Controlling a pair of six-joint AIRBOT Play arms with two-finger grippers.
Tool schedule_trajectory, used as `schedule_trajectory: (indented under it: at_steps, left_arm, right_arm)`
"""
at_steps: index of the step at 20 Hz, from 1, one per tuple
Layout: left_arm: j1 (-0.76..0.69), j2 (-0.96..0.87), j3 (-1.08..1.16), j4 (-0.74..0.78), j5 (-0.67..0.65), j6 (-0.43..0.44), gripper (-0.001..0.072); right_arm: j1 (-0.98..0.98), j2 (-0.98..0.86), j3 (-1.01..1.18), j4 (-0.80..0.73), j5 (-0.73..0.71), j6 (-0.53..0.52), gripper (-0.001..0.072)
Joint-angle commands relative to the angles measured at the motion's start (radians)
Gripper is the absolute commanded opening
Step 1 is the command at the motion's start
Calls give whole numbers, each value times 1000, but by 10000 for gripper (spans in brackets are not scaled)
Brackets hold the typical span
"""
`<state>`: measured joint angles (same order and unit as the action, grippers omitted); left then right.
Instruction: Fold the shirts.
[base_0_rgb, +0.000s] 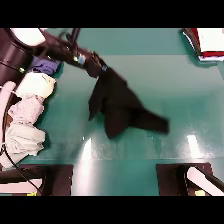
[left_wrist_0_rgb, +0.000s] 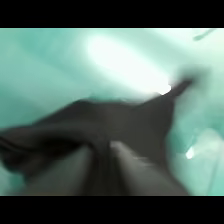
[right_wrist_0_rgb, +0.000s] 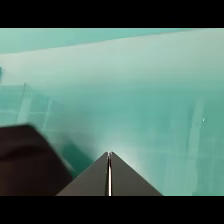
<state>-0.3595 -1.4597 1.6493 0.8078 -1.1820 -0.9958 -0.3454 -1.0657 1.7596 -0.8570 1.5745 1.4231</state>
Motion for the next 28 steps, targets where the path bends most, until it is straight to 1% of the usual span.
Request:
schedule_trajectory:
  at_steps: [1, 2, 4, 6, 7, 8, 9, 10, 11, 13, 15, 19, 23, 24, 25, 26, 27, 28]
  left_arm:
    - [66, -21, -126, 84, 62, -140, 706]
    - [105, -20, -124, 82, 36, -164, 648]
    - [203, -17, -122, 84, -41, -184, 651]
    - [294, -17, -146, 84, -119, -183, 650]
    - [335, -17, -182, 89, -130, -183, 650]
    - [378, -17, -232, 102, -129, -183, 650]
    - [418, -18, -285, 117, -124, -183, 650]
    - [462, -18, -345, 122, -113, -182, 650]
    - [503, -18, -405, 122, -99, -173, 651]
    - [565, -19, -503, 133, -60, -160, 650]
    - [590, -19, -580, 132, -9, -121, 650]
    - [566, -22, -668, 106, 89, -69, 650]
    - [500, -58, -674, 104, 108, -79, 649]
    - [484, -58, -674, 99, 114, -79, 593]
    - [472, -57, -668, 93, 119, -78, 334]
    - [466, -56, -659, 76, 119, -79, 109]
    - [466, -56, -642, 60, 106, -80, 25]
    - [467, -56, -614, 61, 86, -90, 24]
  right_arm:
    - [1, 16, -53, 0, 6, 1, 15]
    - [1, 27, -87, 0, 4, 1, 18]
    - [1, 44, -158, 1, 5, 1, 19]
    - [1, 59, -225, 1, 4, 1, 19]
    - [1, 66, -254, 1, 1, 1, 19]
    - [1, 73, -284, 2, -5, 1, 40]
    - [1, 79, -310, 2, -4, 1, 201]
    - [1, 86, -336, 2, -4, 1, 394]
    - [1, 91, -358, 2, -5, 1, 404]
    - [1, 92, -392, 2, -8, 1, 402]
    - [1, 92, -420, 2, -26, 1, 402]
    - [1, 92, -433, 2, -58, 1, 400]
    - [1, 92, -433, 1, -64, 1, 400]
    - [1, 92, -433, 0, -64, 1, 399]
    - [1, 92, -433, -2, -63, 1, 386]
    - [1, 92, -433, -8, -63, 1, 378]
    - [1, 92, -433, -9, -60, 1, 378]
    - [1, 92, -435, -12, -55, 0, 379]
